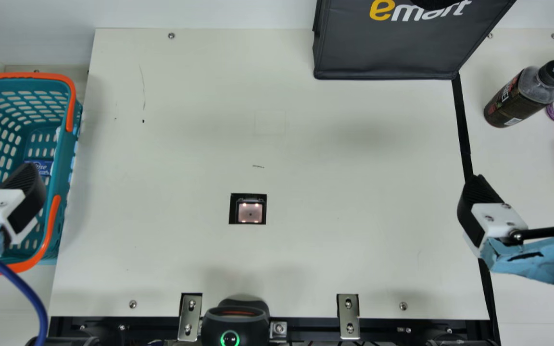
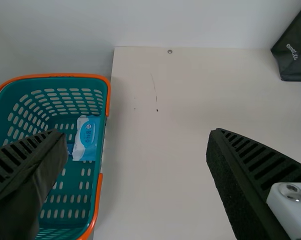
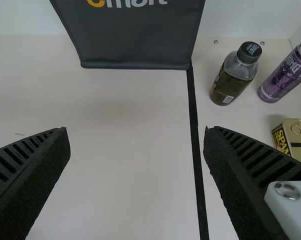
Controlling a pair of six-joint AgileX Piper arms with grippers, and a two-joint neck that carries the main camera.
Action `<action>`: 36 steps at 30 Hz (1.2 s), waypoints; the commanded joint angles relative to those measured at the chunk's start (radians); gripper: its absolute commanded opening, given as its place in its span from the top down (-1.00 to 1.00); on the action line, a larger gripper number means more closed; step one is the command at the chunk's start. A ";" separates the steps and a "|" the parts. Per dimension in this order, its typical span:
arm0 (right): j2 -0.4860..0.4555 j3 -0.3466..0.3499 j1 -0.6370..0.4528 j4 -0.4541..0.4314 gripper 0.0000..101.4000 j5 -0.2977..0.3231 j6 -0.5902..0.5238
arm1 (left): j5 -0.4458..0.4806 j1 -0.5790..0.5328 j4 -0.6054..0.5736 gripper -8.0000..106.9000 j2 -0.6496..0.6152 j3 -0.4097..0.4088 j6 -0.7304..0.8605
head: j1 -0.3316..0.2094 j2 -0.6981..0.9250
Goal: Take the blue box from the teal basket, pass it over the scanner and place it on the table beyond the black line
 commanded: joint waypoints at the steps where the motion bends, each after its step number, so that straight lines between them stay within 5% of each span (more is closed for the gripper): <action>1: 0.000 0.000 0.000 0.000 -0.87 0.000 0.000 | 0.000 0.000 0.000 -0.71 0.000 0.000 0.000 | -0.029 0.025; 15: 0.000 0.000 0.000 0.000 -0.87 0.000 0.000 | 0.000 0.000 0.000 -0.71 0.000 0.000 0.000 | -0.029 0.351; 36: 0.000 0.000 0.000 0.000 -0.87 0.000 0.000 | -0.020 0.082 0.006 -0.71 0.047 -0.020 -0.075 | -0.029 0.351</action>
